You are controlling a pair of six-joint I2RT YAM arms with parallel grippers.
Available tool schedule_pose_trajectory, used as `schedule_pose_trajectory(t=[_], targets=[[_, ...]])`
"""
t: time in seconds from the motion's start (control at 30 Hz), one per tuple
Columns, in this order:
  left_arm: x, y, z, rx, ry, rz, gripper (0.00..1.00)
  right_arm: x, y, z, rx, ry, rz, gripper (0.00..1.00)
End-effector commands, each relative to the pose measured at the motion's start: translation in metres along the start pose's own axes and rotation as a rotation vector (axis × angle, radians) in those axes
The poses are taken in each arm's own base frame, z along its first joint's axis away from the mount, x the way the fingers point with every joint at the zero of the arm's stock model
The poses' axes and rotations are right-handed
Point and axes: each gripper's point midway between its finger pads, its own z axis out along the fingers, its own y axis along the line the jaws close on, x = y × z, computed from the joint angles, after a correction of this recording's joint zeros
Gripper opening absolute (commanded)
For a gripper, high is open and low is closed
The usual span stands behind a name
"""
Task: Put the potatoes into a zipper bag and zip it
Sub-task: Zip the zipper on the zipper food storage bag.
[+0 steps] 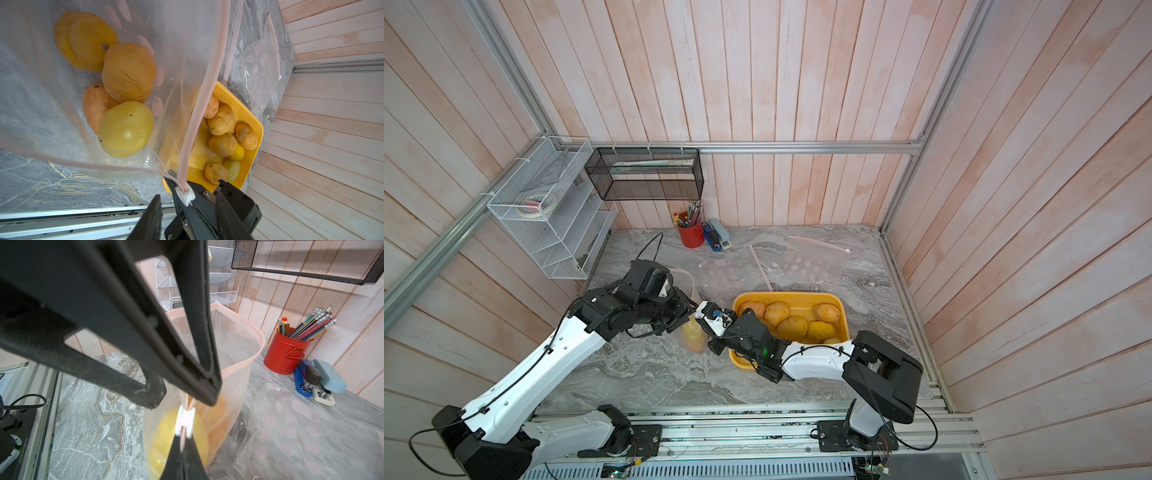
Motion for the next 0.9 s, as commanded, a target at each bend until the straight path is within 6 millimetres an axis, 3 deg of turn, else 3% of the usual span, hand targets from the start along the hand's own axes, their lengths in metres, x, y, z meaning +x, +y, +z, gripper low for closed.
schedule_pose_trajectory(t=[0.0,0.23,0.47,0.73,0.87], targets=[[-0.002,-0.010,-0.001,0.035,0.003,0.022,0.44,-0.012,0.004,0.005,-0.005,-0.024,-0.005,0.00],[-0.005,-0.002,0.012,0.010,0.032,0.003,0.35,-0.015,0.006,0.003,-0.005,-0.031,-0.008,0.00],[-0.007,-0.002,0.012,0.021,0.037,0.000,0.25,-0.019,0.005,0.004,0.007,-0.034,-0.007,0.00],[-0.004,0.000,0.018,0.006,0.066,0.017,0.24,-0.023,-0.001,0.009,0.037,-0.026,-0.008,0.00],[-0.005,0.001,0.019,-0.002,0.067,0.019,0.17,-0.024,-0.003,0.009,0.053,-0.027,-0.012,0.00]])
